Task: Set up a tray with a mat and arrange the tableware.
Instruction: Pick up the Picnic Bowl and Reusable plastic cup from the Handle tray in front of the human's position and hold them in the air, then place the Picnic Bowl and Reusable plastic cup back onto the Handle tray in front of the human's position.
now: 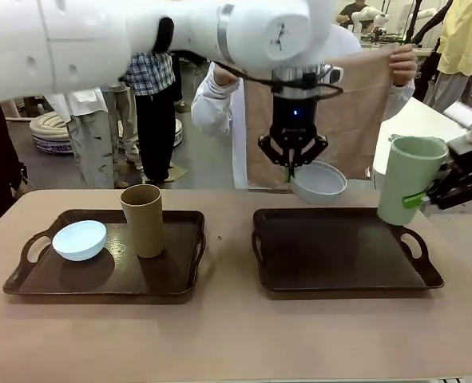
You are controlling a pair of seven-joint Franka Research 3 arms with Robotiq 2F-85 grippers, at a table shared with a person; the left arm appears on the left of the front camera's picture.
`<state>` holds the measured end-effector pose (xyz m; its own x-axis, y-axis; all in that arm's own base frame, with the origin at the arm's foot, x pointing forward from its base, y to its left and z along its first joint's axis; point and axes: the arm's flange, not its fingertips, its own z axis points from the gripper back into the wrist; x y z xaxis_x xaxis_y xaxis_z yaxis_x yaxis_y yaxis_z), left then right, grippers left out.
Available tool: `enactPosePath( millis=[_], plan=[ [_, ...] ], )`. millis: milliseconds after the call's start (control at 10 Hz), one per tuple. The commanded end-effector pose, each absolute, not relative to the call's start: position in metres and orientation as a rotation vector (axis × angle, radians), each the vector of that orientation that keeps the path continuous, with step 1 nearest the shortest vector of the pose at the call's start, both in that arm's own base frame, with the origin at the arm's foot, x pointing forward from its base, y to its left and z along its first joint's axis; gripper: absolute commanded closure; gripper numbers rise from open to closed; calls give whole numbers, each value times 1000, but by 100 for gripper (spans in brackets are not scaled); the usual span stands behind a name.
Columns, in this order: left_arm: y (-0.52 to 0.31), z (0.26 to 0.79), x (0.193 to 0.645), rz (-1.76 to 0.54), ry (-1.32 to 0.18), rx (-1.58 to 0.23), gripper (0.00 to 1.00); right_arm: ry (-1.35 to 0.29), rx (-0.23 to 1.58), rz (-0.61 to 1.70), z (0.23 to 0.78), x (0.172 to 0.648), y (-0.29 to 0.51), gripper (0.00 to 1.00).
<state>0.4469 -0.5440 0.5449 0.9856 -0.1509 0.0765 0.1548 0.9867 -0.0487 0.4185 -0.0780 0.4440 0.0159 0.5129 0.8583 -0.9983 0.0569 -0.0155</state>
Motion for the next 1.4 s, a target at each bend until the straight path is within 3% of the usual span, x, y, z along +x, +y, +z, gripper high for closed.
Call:
enactPosePath(
  millis=[0, 1300],
  plan=[
    [-540, 544, 433, -119, -66, 1, 100, -841, 784, 1356, 473, 390, -74, 77],
    [-538, 553, 435, -146, -56, -22, 100, -865, 771, 1377, 494, 384, -74, 77]
  ],
)
